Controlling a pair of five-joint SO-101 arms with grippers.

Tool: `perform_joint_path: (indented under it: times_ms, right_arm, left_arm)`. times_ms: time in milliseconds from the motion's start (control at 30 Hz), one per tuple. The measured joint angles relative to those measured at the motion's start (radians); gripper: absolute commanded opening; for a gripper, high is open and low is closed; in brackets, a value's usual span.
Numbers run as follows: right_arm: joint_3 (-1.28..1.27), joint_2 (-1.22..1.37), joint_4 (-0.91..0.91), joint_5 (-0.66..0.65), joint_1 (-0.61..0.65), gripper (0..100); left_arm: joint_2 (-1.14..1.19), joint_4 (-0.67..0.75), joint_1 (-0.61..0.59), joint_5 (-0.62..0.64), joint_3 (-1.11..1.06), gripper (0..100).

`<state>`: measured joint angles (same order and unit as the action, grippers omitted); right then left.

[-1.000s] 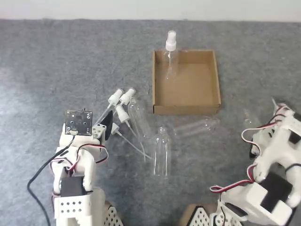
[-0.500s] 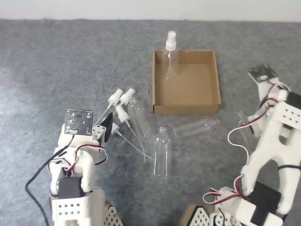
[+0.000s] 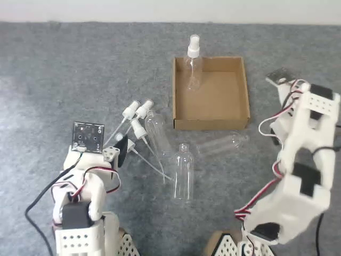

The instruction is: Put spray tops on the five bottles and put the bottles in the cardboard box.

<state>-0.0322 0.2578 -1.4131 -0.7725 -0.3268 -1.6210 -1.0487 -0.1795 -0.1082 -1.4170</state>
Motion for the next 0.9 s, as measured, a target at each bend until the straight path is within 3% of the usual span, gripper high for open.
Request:
perform_joint_path:
  times_ms: [233, 433, 733, 900]
  right_arm:
    - [0.017, 0.157, 0.032, 0.0, -0.002, 0.6]
    - [0.035, 0.17, 0.066, -0.012, -0.163, 0.9]
    - [0.035, 0.17, 0.066, -0.206, -0.41, 2.0]
    - [0.035, 0.17, 0.066, -0.239, -0.431, 19.2]
  left_arm:
    - [0.0, 0.028, -0.002, 0.0, -0.075, 26]
    - [0.0, 0.031, 0.0, 0.002, -0.075, 26]
    - [0.0, 0.031, 0.0, 0.002, -0.075, 26]
    - [0.0, 0.031, 0.0, 0.002, -0.092, 26]
